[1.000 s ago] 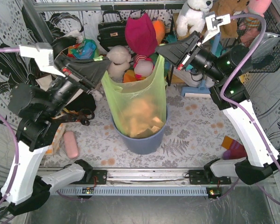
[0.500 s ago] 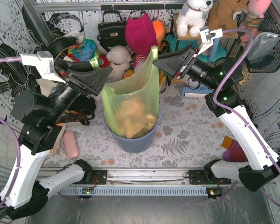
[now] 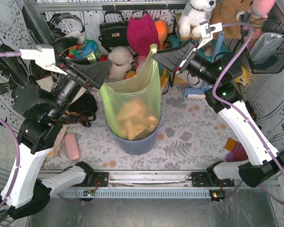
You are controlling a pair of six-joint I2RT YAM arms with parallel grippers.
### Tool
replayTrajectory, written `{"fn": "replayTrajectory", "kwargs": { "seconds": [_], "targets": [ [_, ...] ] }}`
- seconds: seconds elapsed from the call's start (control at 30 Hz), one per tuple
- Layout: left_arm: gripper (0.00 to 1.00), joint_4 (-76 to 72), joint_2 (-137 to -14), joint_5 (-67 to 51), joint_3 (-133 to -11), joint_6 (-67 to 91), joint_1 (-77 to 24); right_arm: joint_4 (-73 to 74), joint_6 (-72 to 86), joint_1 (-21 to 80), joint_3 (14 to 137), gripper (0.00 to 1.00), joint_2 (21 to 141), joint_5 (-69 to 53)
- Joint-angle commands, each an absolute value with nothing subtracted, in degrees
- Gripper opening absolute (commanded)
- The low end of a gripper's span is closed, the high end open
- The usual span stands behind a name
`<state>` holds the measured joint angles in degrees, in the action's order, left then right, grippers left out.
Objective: Tie the trash bag
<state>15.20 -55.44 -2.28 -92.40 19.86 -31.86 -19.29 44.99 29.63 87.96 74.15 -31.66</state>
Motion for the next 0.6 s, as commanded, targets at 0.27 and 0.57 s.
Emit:
{"fn": "replayTrajectory", "kwargs": {
  "seconds": [0.27,0.57],
  "targets": [
    [0.69,16.7,-55.8,2.2,-96.0,21.3,-32.0,-16.5,44.4,29.9,96.6,0.46,78.8,-32.0],
    [0.51,16.9,-55.9,3.1,-96.2,21.1,-32.1,-15.6,44.3,29.9,97.6,0.02,79.5,-31.4]
  ]
}}
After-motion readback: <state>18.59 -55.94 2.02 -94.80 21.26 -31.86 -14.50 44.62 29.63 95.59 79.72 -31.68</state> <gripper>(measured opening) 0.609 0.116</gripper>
